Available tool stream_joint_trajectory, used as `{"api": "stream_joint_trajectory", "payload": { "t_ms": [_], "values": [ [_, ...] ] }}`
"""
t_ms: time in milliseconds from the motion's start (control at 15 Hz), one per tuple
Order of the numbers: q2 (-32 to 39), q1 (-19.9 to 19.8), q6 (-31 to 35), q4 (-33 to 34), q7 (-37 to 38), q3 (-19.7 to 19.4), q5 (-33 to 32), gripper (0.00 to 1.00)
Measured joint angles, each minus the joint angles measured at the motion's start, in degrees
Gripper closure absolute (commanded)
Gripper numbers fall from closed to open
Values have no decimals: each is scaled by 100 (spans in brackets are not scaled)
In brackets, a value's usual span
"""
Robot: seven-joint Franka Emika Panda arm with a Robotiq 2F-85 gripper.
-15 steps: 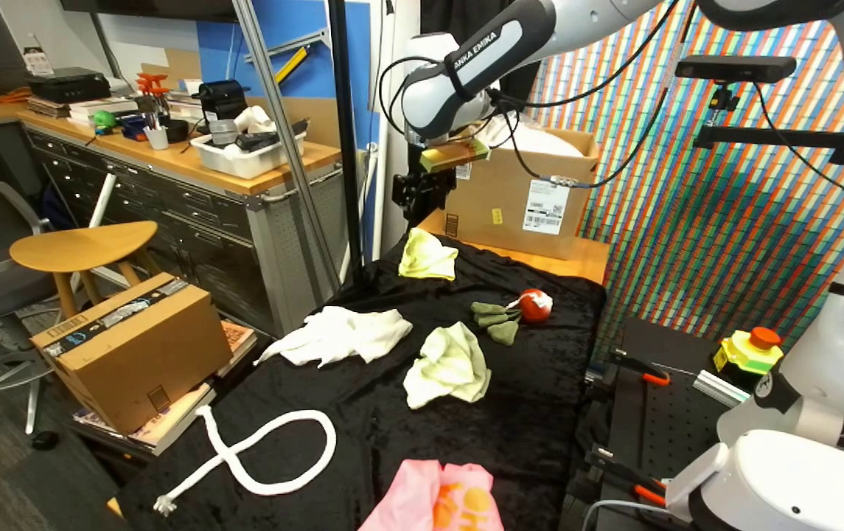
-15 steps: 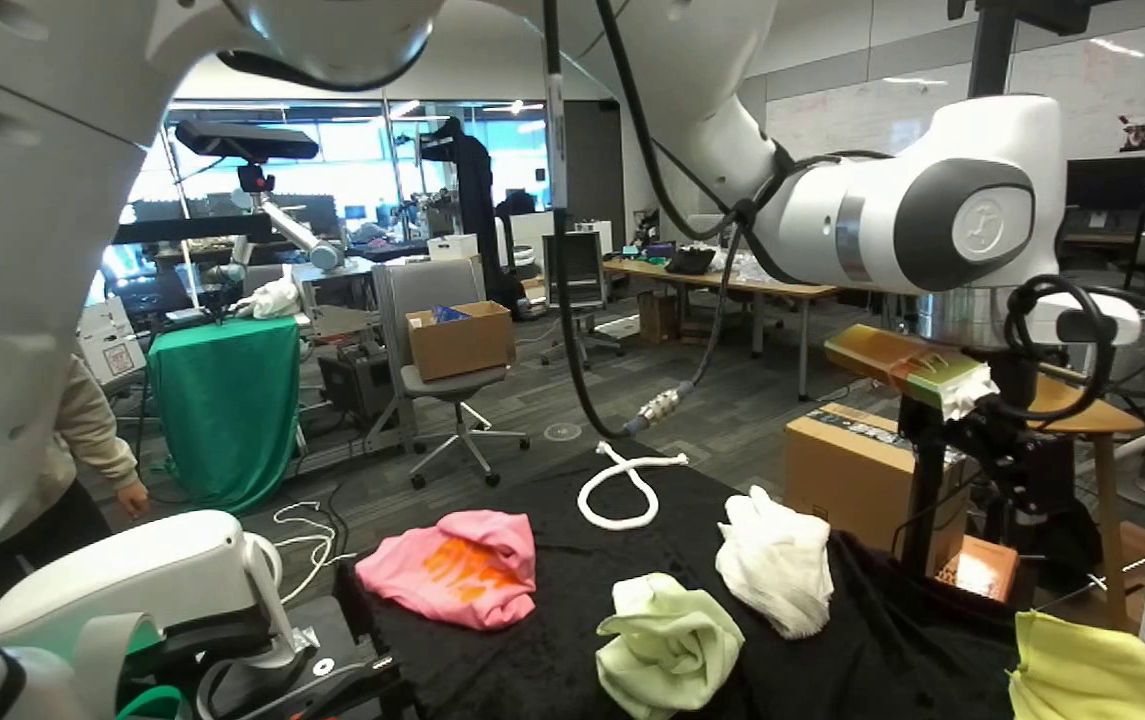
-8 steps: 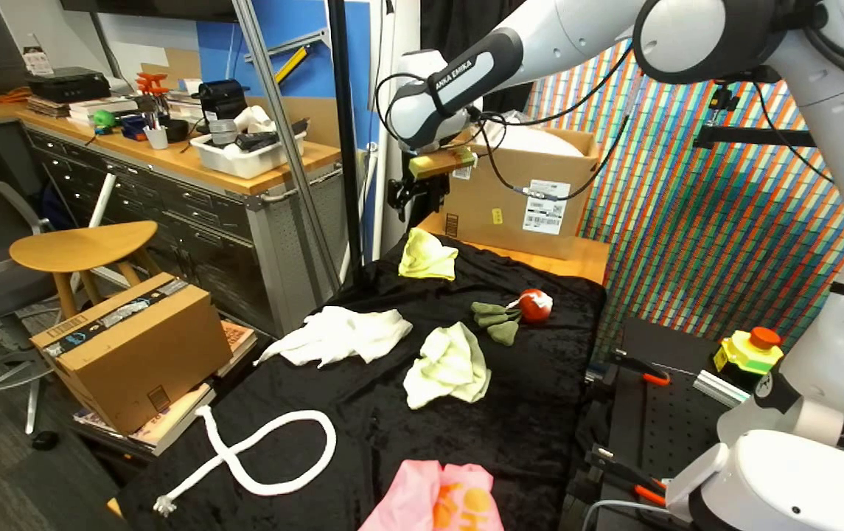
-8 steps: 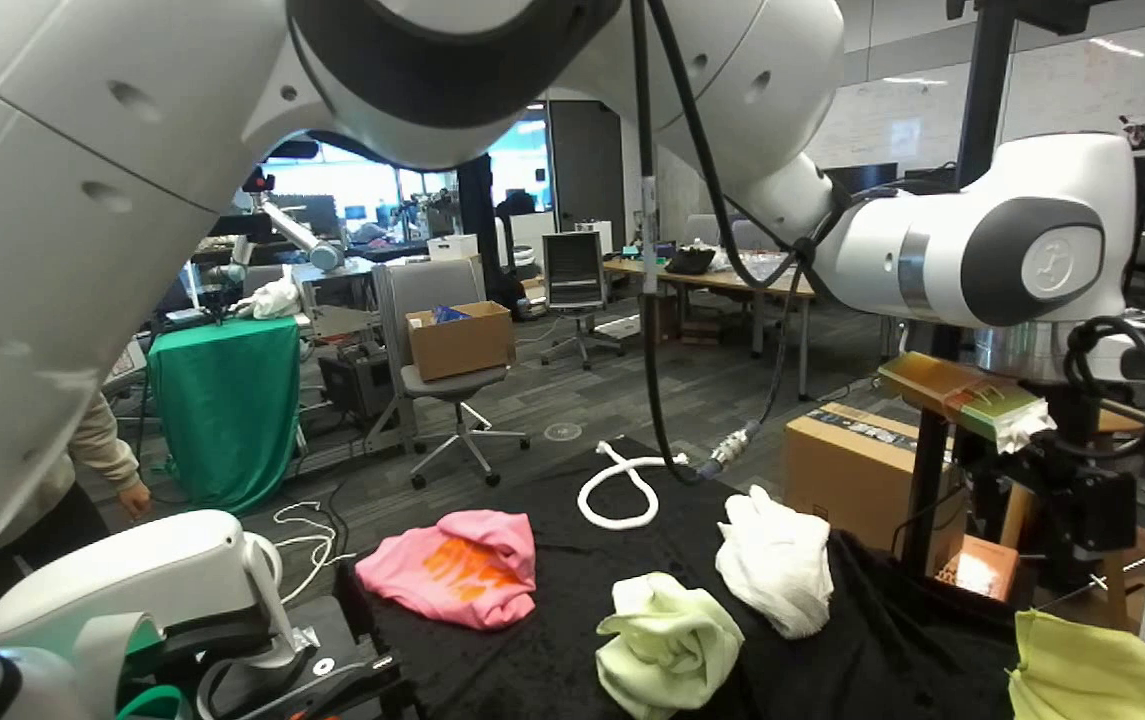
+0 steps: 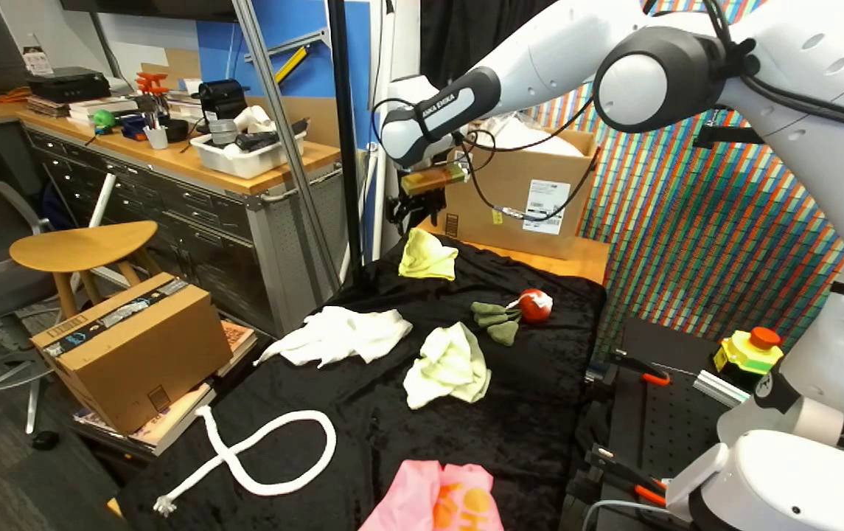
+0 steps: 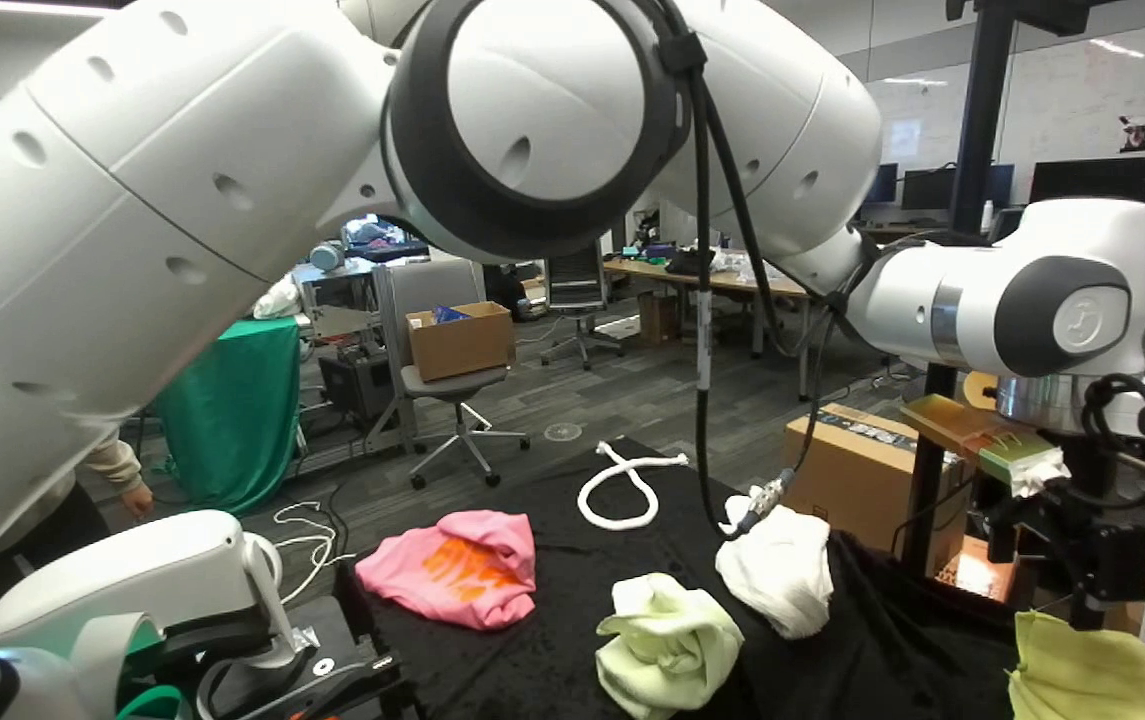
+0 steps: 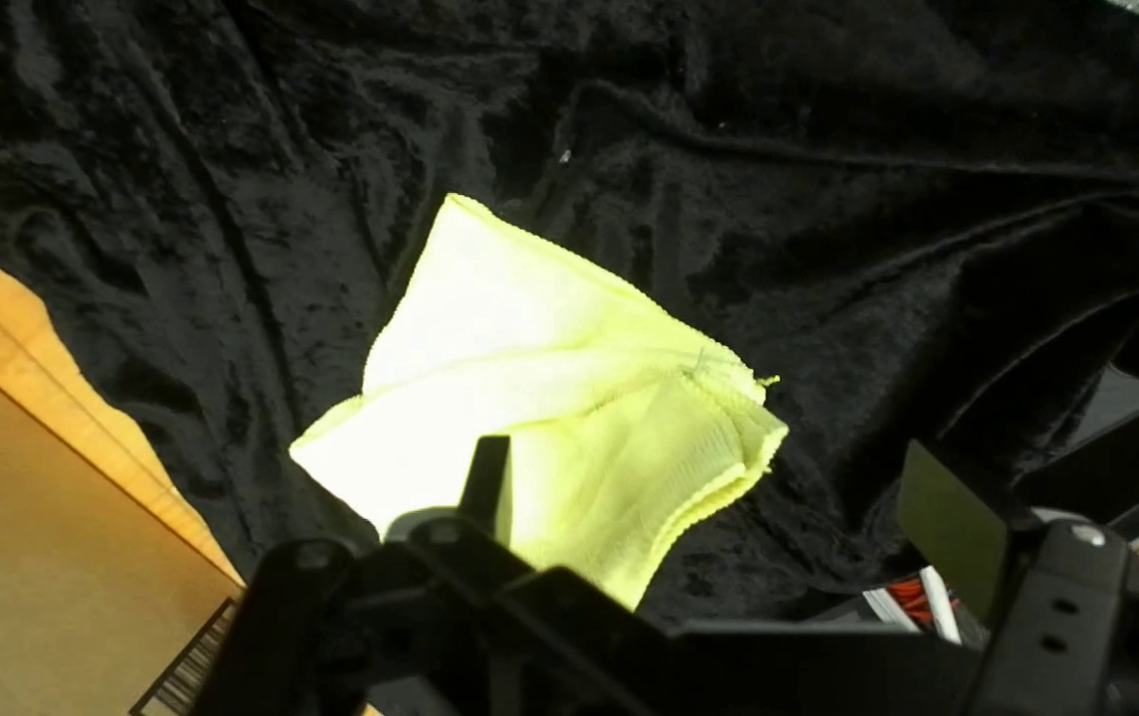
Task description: Pile all the objects on the table
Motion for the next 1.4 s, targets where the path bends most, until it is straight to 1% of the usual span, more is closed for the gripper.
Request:
{"api": "stream_joint_trajectory", "payload": {
  "t_ms": [467, 667, 933, 1400],
  "values": [
    [413, -12, -812, 799, 330, -13, 0, 0],
    [486, -21, -967, 1039, 486, -26, 0, 0],
    [520, -23, -1129, 1282, 518, -26, 0, 0],
    [532, -24, -1824, 1514, 518, -23, 0, 0]
  ]
}}
